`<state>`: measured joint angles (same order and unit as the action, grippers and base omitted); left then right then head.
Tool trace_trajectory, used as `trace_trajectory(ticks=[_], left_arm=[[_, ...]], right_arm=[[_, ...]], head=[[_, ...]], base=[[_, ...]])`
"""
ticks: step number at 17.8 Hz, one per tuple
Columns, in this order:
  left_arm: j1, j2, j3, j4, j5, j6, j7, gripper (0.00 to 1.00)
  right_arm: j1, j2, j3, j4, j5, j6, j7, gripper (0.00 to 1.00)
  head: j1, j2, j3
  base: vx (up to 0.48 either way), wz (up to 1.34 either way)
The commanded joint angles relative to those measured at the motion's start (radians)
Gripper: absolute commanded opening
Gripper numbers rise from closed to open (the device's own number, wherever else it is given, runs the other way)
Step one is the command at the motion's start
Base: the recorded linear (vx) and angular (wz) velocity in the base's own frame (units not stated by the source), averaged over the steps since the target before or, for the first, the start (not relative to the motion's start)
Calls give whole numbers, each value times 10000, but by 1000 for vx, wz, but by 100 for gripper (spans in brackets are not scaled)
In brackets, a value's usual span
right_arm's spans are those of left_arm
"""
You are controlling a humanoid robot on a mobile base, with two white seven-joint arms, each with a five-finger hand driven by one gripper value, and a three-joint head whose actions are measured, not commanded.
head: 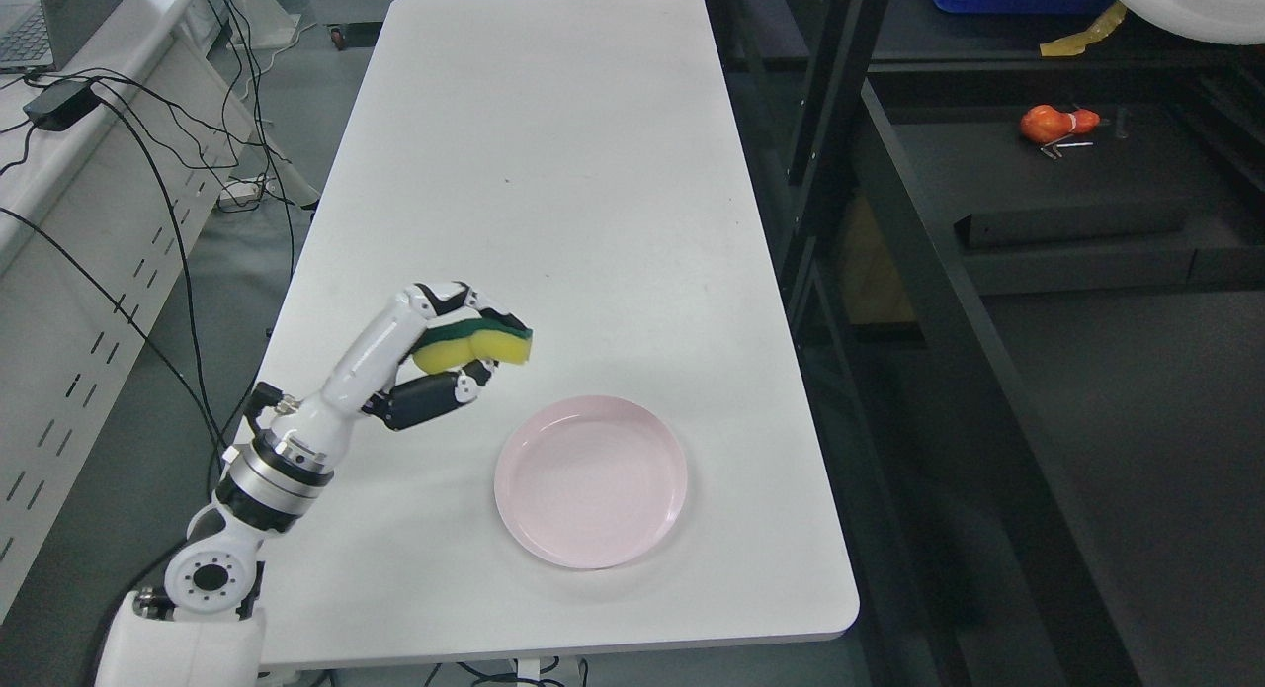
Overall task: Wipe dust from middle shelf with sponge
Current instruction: 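Hold the sponge up in the left hand while turning toward the shelf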
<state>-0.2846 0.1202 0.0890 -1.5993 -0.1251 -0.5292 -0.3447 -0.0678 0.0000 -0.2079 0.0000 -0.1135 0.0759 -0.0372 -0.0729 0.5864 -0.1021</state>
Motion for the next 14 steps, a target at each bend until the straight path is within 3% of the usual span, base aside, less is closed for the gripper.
trace_trajectory(ticks=[1, 4, 7, 14], left_arm=[[191, -1027, 1933, -53, 2033, 1439, 3192, 0], [848, -1027, 1947, -465, 2049, 2222, 4732, 0], [1907, -1027, 2009, -957, 2384, 2224, 4858, 0], [2278, -1027, 1688, -1049, 2724, 2102, 4843, 0]], right_arm=[[3, -175, -7, -175, 0, 8, 4, 100], [3, -175, 8, -175, 0, 8, 4, 100], [3, -175, -7, -175, 0, 8, 4, 100], [3, -175, 8, -175, 0, 8, 4, 100]], head=[[0, 0, 0], [0, 0, 0], [0, 0, 0], [0, 0, 0]], base=[[0, 0], [0, 0], [-12, -21], [-51, -108]])
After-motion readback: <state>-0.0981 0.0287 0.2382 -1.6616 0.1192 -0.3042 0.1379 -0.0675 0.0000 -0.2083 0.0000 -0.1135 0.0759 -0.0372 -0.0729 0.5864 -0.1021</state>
